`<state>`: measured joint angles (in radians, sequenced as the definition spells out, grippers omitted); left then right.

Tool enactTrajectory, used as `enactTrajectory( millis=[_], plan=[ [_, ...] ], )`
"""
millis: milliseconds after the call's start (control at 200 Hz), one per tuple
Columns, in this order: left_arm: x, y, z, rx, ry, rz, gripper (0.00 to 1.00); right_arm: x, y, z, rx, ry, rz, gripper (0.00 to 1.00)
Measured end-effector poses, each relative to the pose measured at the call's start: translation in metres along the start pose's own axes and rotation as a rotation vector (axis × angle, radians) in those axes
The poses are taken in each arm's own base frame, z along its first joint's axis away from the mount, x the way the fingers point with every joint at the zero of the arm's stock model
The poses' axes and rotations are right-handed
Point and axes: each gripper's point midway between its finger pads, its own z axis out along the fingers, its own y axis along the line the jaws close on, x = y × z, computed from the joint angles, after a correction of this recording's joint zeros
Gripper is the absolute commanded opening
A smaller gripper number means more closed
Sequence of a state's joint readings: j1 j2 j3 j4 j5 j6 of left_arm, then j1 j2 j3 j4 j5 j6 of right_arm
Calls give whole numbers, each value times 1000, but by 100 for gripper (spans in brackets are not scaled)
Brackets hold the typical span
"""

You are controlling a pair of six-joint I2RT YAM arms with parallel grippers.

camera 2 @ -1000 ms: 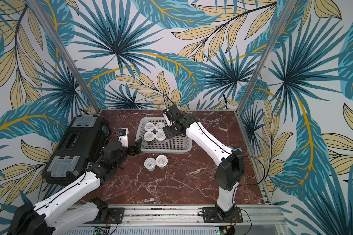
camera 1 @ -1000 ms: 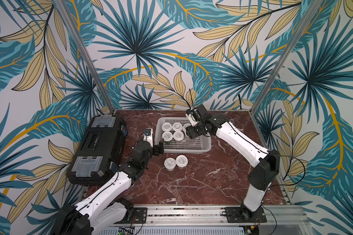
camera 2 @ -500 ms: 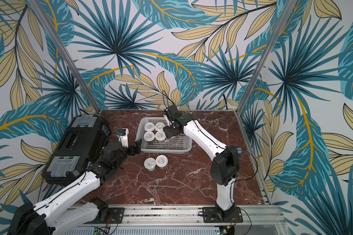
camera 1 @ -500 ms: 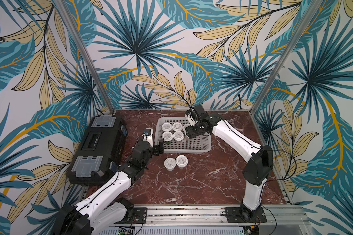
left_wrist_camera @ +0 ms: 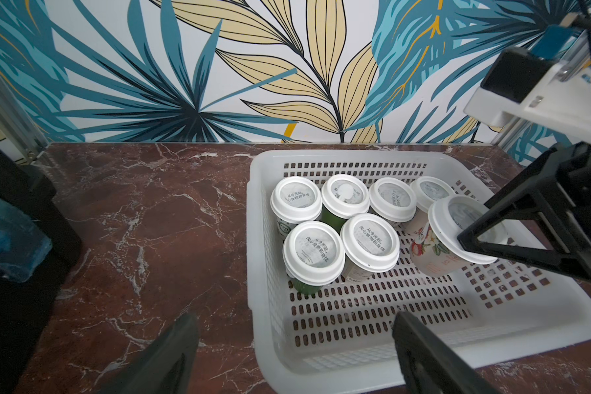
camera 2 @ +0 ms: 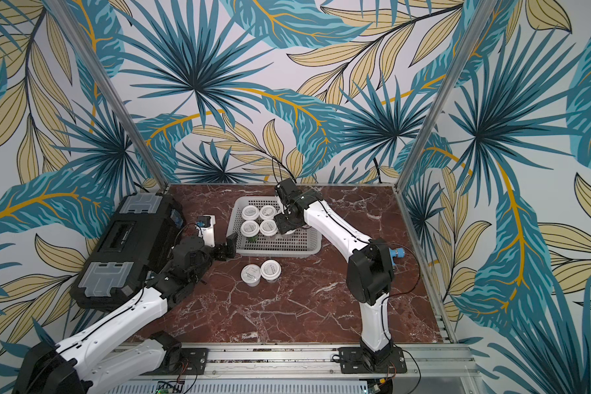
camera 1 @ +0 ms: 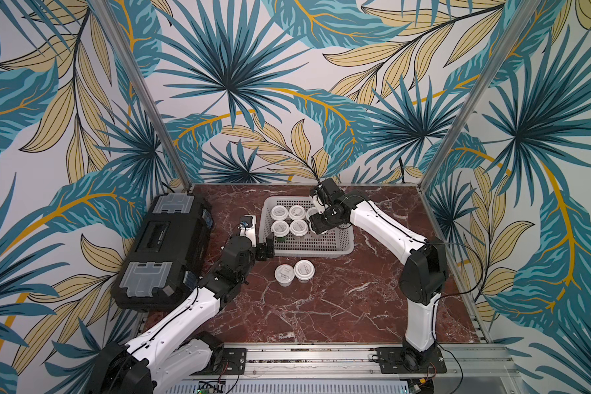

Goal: Put the yogurt in the basket
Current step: Place the yogurt in the basket.

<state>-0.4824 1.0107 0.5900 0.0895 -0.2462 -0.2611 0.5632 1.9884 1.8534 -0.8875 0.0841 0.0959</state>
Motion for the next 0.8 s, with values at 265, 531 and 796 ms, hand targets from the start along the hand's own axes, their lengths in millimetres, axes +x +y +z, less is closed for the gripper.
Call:
enactTrajectory(
  millis=[265, 531, 796],
  plan=[
    [0, 0, 0, 0, 0, 0, 93, 2, -3, 17, 7, 19, 3, 68],
    [0, 0, 0, 0, 0, 0, 93, 0, -5, 24, 10, 17, 8, 68],
    [0, 0, 0, 0, 0, 0, 93, 1, -5, 39, 11, 24, 8, 68]
  ],
)
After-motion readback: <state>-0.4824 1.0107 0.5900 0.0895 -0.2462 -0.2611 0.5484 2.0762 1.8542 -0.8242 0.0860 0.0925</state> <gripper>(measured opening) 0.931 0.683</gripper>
